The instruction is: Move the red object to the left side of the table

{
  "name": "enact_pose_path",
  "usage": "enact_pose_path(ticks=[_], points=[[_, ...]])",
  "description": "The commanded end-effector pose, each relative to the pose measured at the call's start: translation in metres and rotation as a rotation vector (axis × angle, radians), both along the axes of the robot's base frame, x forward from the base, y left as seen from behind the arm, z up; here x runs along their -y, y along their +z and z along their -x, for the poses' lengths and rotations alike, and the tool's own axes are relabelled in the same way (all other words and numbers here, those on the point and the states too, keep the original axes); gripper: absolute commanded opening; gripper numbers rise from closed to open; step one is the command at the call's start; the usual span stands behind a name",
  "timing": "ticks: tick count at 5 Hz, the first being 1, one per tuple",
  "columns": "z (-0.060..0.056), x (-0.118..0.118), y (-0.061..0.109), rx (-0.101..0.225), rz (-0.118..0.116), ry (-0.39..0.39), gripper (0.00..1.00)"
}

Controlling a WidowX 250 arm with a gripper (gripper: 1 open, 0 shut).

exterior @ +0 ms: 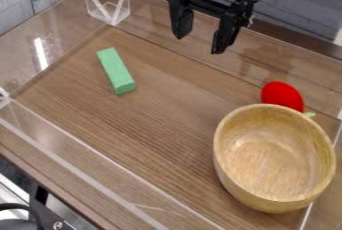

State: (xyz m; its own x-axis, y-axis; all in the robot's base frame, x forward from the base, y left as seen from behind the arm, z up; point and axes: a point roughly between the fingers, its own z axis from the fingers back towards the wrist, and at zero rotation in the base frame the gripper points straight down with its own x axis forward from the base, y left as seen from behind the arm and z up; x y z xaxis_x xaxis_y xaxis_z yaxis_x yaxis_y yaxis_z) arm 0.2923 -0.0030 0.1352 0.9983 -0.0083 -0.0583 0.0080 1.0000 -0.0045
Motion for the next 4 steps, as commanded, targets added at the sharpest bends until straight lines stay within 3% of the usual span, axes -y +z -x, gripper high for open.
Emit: enact_pose_path(ticks=[1,2,3,4], points=[[-0.001,-0.002,-0.011,-0.030,0.006,-0.001,1.00],[-0.005,0.018,-0.016,-0.001,0.040,0.113,1.00],[-0.005,0.028,-0.018,0.011,0.059,0.194,1.00],[-0.015,0.058,-0.029,0.034,0.082,0.314,1.00]])
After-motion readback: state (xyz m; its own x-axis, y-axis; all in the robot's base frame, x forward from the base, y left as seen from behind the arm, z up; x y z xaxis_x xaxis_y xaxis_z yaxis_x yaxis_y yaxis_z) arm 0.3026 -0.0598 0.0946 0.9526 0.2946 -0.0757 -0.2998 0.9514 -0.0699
